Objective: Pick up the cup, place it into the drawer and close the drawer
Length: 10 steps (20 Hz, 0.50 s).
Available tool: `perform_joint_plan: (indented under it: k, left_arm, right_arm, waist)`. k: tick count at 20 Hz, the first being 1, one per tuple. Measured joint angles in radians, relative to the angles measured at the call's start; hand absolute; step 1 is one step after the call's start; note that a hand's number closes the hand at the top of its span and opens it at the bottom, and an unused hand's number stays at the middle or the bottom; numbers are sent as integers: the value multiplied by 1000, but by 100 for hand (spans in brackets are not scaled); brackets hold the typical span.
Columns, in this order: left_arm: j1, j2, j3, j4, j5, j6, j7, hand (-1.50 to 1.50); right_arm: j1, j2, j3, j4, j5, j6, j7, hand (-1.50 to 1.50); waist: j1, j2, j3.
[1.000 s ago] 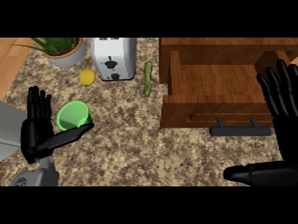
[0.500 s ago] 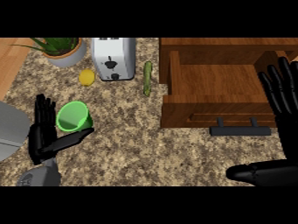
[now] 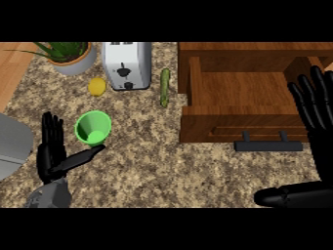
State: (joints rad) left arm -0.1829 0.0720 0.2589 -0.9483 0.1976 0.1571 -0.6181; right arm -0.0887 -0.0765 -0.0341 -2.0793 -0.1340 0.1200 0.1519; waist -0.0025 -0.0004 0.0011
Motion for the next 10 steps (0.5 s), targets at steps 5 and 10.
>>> perform_joint_plan:
  k: [5, 10]
  left_arm:
    - [-37, 10, 13, 122, 10, -7, -71, -150]
    - [-87, 42, 34, 257, 27, -43, -141, -150]
  right_arm:
    - [-8, 6, 8, -8, 3, -6, 15, -150]
    - [-27, 2, 4, -18, -4, -13, 45, -150]
  waist:
    - [0, 1, -1]
    - [-1, 1, -1]
